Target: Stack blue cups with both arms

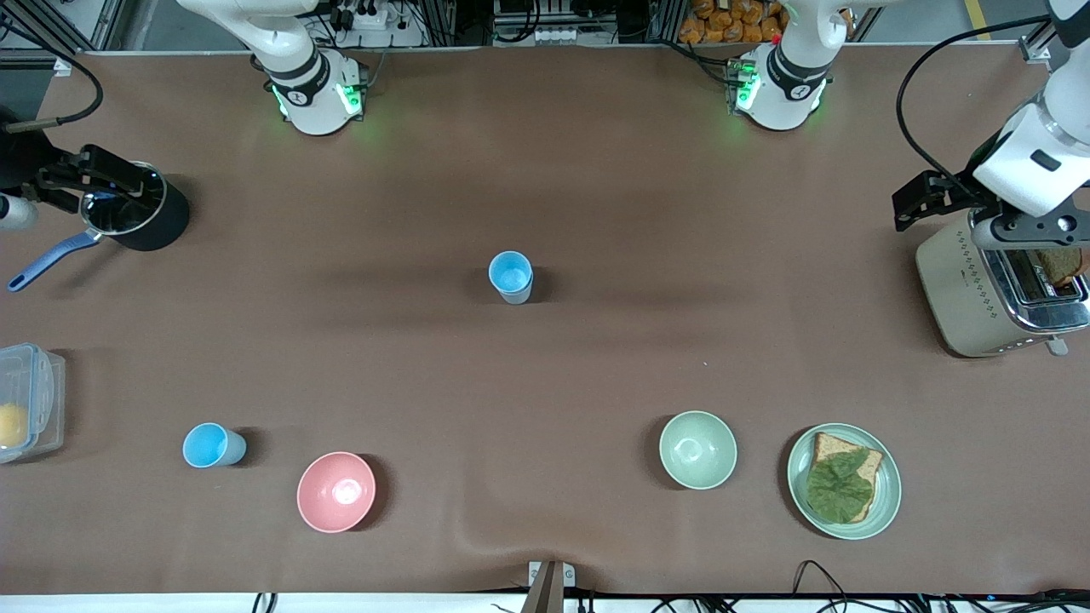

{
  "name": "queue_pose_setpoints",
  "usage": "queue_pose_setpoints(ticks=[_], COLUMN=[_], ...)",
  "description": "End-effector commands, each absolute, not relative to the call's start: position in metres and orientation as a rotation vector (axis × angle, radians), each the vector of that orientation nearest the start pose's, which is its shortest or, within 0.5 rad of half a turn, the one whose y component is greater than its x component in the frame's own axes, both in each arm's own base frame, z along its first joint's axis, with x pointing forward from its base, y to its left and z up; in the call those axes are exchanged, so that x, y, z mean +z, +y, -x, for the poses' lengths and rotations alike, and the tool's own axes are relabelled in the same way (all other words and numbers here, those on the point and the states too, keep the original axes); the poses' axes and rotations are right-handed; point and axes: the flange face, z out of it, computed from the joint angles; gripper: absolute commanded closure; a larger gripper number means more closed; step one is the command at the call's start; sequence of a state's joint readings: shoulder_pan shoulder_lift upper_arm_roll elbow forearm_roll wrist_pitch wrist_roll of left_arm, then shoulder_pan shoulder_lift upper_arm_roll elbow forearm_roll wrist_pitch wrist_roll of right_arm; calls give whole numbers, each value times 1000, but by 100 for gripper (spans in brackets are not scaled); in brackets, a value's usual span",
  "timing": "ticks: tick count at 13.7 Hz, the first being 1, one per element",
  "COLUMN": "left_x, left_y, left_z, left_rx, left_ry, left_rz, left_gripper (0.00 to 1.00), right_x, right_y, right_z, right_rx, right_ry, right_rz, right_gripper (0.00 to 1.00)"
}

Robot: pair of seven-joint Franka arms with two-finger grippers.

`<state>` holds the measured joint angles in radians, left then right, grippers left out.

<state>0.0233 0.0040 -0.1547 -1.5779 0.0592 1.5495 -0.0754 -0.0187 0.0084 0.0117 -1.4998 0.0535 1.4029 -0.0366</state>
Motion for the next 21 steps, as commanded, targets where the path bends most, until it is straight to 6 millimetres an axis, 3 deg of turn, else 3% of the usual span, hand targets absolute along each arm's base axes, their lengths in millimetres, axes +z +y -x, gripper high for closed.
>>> queue_pose_setpoints(ticks=[1, 5, 12, 21], left_x=[625, 630, 625, 632], left_y=[-66, -67, -77, -80], left_z=[-543, -552, -555, -552], left_rx=[27, -78, -64, -70], left_ry=[133, 137, 133, 145], left_rz=[3070, 3082, 3169, 3160], left_gripper=[0, 0, 0, 0], right_x=[640, 628, 638, 634], right_y=[4, 0, -9, -8], right_z=[-532, -539, -533, -533], right_rx=[152, 185, 168, 190], right_ry=[-32, -22, 5, 5], right_rz=[3102, 3099, 3098, 3083], right_gripper=[0, 0, 0, 0])
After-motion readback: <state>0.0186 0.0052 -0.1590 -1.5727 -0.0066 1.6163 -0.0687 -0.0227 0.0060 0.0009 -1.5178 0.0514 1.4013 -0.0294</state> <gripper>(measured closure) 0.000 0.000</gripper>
